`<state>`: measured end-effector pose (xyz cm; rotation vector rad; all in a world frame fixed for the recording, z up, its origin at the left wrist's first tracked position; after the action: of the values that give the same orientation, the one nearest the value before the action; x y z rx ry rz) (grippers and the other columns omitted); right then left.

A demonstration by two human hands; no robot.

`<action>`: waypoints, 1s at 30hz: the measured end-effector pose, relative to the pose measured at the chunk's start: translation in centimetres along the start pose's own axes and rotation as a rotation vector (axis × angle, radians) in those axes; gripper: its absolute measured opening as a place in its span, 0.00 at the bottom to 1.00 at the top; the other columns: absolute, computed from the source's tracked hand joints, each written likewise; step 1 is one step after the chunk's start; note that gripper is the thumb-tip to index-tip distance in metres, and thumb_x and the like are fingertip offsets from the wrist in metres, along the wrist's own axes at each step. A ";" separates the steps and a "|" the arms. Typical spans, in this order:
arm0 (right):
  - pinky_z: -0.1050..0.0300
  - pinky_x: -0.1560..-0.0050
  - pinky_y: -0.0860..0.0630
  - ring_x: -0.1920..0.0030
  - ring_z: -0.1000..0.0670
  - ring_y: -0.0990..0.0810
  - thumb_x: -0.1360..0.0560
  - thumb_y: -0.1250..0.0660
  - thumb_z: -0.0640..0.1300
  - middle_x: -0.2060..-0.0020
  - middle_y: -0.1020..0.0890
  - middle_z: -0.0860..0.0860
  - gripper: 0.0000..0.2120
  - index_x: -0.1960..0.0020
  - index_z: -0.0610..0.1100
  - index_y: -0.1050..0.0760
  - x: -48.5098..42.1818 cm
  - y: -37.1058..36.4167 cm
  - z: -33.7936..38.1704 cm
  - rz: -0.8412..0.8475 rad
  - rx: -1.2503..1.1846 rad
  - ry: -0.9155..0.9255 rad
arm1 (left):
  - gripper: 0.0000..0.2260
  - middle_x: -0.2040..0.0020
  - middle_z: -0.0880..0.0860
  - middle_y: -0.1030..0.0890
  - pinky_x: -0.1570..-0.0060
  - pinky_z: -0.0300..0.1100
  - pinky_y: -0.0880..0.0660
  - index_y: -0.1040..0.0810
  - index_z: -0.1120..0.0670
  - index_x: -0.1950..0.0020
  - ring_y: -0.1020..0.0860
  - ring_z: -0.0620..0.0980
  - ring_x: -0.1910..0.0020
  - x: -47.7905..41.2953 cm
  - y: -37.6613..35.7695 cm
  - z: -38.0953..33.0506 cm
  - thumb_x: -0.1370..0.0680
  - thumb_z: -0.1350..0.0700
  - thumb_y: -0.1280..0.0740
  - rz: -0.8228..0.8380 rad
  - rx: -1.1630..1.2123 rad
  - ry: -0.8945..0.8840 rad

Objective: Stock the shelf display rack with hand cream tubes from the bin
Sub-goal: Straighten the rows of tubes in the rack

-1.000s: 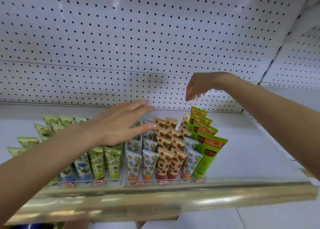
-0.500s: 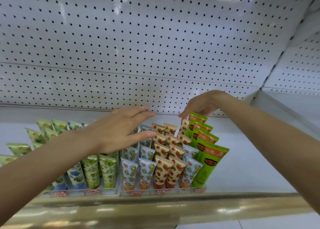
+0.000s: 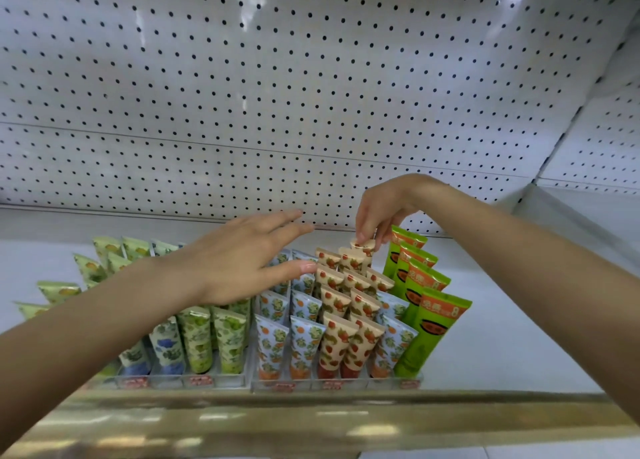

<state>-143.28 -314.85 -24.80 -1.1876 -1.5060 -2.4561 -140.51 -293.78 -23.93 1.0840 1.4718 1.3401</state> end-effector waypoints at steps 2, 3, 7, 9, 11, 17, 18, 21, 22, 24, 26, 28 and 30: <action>0.55 0.45 0.23 0.56 0.51 0.16 0.27 0.29 0.41 0.62 0.16 0.52 0.02 0.55 0.43 0.19 0.0 0.1 0.4 -0.016 0.054 -0.004 | 0.35 0.22 0.42 0.56 0.29 0.40 0.54 0.57 0.38 0.24 0.51 0.44 0.24 0.0 -0.1 0.1 0.30 0.28 0.62 0.001 -0.001 -0.002; 0.55 0.46 0.25 0.57 0.52 0.16 0.27 0.29 0.41 0.63 0.16 0.52 0.01 0.57 0.44 0.20 0.0 0.1 0.5 -0.024 0.080 -0.011 | 0.35 0.22 0.42 0.56 0.29 0.41 0.53 0.58 0.37 0.25 0.51 0.44 0.24 0.0 -0.2 0.2 0.30 0.27 0.63 0.001 0.001 -0.004; 0.59 0.50 0.28 0.59 0.55 0.21 0.29 0.27 0.46 0.63 0.19 0.53 0.05 0.60 0.46 0.21 0.5 0.1 0.8 -0.050 0.185 -0.047 | 0.34 0.22 0.42 0.58 0.27 0.43 0.53 0.60 0.36 0.25 0.52 0.44 0.24 0.2 -0.4 0.4 0.30 0.27 0.62 0.011 0.003 -0.001; 0.57 0.45 0.28 0.57 0.56 0.23 0.29 0.28 0.48 0.61 0.19 0.54 0.06 0.61 0.48 0.21 1.0 0.1 0.8 -0.040 0.237 -0.064 | 0.33 0.22 0.41 0.57 0.27 0.43 0.52 0.59 0.36 0.25 0.52 0.44 0.24 0.2 -0.2 0.3 0.29 0.28 0.61 0.011 0.001 0.004; 0.54 0.39 0.31 0.54 0.55 0.24 0.29 0.28 0.49 0.58 0.20 0.54 0.06 0.62 0.48 0.22 1.6 0.0 0.8 -0.022 0.279 -0.071 | 0.34 0.22 0.41 0.58 0.27 0.42 0.52 0.58 0.37 0.24 0.52 0.43 0.24 0.2 -0.1 0.2 0.29 0.29 0.60 0.009 0.000 0.005; 0.50 0.36 0.38 0.34 0.49 0.29 0.29 0.28 0.47 0.39 0.22 0.49 0.04 0.59 0.48 0.21 2.1 -0.4 1.0 0.015 0.317 -0.058 | 0.34 0.23 0.41 0.58 0.31 0.38 0.54 0.57 0.38 0.24 0.51 0.43 0.24 0.3 0.4 -0.1 0.28 0.30 0.59 -0.008 0.005 -0.003; 0.47 0.34 0.40 0.33 0.48 0.30 0.29 0.28 0.47 0.39 0.22 0.49 0.04 0.58 0.47 0.20 2.1 -0.5 1.1 0.025 0.319 -0.054 | 0.34 0.23 0.40 0.59 0.31 0.38 0.54 0.57 0.38 0.24 0.51 0.43 0.24 0.4 0.4 -0.2 0.28 0.30 0.59 -0.005 0.005 -0.001; 0.40 0.30 0.45 0.32 0.48 0.32 0.29 0.29 0.46 0.38 0.23 0.50 0.06 0.54 0.45 0.19 2.2 -0.7 1.4 0.063 0.352 -0.046 | 0.34 0.23 0.40 0.59 0.31 0.38 0.54 0.57 0.39 0.24 0.52 0.42 0.24 0.6 0.4 -0.2 0.29 0.30 0.59 -0.004 0.000 0.001; 0.38 0.29 0.45 0.32 0.48 0.31 0.29 0.29 0.46 0.38 0.22 0.50 0.05 0.54 0.46 0.19 2.2 -0.8 1.5 0.075 0.364 -0.044 | 0.34 0.23 0.40 0.59 0.31 0.38 0.55 0.58 0.38 0.24 0.52 0.42 0.24 0.6 0.4 -0.2 0.28 0.30 0.59 -0.004 -0.003 0.000; 0.37 0.29 0.45 0.32 0.48 0.30 0.29 0.28 0.46 0.39 0.22 0.51 0.05 0.55 0.46 0.19 2.2 -0.9 1.5 0.091 0.394 -0.040 | 0.34 0.23 0.40 0.60 0.32 0.37 0.57 0.58 0.38 0.24 0.53 0.42 0.24 0.8 0.4 -0.2 0.28 0.29 0.59 -0.005 -0.006 -0.001; 0.38 0.28 0.44 0.33 0.48 0.30 0.29 0.28 0.46 0.39 0.22 0.50 0.05 0.54 0.46 0.19 2.2 -1.0 1.6 0.102 0.414 -0.037 | 0.33 0.23 0.40 0.60 0.32 0.37 0.57 0.58 0.38 0.24 0.53 0.42 0.24 0.9 0.5 -0.2 0.28 0.30 0.59 -0.001 -0.003 0.004; 0.39 0.28 0.44 0.33 0.49 0.30 0.29 0.28 0.45 0.40 0.21 0.50 0.04 0.56 0.47 0.19 2.2 -1.1 1.5 0.109 0.412 -0.038 | 0.33 0.23 0.40 0.59 0.33 0.36 0.58 0.58 0.38 0.24 0.53 0.41 0.24 1.0 0.7 -0.2 0.28 0.30 0.59 0.001 -0.005 0.007; 0.39 0.28 0.44 0.33 0.49 0.29 0.30 0.27 0.45 0.46 0.20 0.52 0.02 0.58 0.48 0.19 2.2 -1.2 1.5 0.115 0.421 -0.035 | 0.33 0.23 0.40 0.60 0.34 0.36 0.58 0.58 0.38 0.24 0.54 0.42 0.24 1.2 0.8 -0.3 0.28 0.30 0.59 0.001 -0.009 0.005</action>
<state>-144.50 -312.29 -24.00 -1.1940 -1.7879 -1.9221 -141.09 -292.70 -23.19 1.0761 1.4678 1.3496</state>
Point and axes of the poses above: each hand's wrist, its own x-axis away from the middle knuckle, its own y-axis out of the back of the hand, z = x × y, the point moved 7 cm from there along -x, towards the middle knuckle
